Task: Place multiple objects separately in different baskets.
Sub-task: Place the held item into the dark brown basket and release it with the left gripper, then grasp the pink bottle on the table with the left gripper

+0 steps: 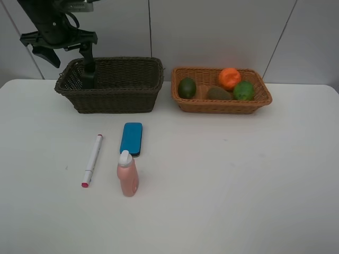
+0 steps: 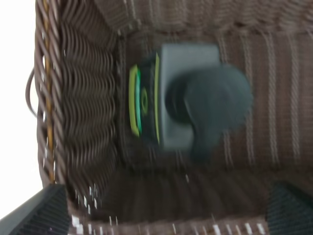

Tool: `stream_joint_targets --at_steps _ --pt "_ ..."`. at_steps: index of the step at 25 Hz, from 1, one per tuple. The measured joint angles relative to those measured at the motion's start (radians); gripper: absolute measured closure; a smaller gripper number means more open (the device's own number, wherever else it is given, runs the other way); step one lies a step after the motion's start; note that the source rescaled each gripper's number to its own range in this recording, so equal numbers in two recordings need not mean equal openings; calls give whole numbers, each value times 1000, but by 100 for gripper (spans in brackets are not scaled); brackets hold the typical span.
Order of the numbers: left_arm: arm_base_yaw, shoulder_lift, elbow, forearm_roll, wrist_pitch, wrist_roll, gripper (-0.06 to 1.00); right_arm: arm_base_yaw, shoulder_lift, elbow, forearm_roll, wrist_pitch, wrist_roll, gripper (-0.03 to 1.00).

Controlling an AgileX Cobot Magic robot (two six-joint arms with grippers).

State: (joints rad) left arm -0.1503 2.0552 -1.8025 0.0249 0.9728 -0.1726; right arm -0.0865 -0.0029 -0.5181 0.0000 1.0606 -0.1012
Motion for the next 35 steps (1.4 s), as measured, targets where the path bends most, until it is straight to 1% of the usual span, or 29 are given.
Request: stream_joint_targets --at_steps 6,7,13,15,16,21,31,35 --pt "-61 -110 0 -14 206 21 -6 0 0 0 0 0 0 -3" --pt "-71 -126 0 -14 223 22 -6 0 0 0 0 0 0 -3" --pt "-153 -219 31 -25 225 15 -6 0 0 0 0 0 0 -3" --pt "-178 -249 52 -25 225 -11 -6 0 0 0 0 0 0 -3" --pt "-192 -261 67 -40 225 -22 -6 0 0 0 0 0 0 -3" --pt "-272 -324 169 -101 225 -68 -6 0 0 0 0 0 0 -3" --pt "-460 -357 391 -99 225 -131 -6 0 0 0 0 0 2 -3" --pt "-514 -357 457 -100 218 -163 -6 0 0 0 0 0 3 -3"
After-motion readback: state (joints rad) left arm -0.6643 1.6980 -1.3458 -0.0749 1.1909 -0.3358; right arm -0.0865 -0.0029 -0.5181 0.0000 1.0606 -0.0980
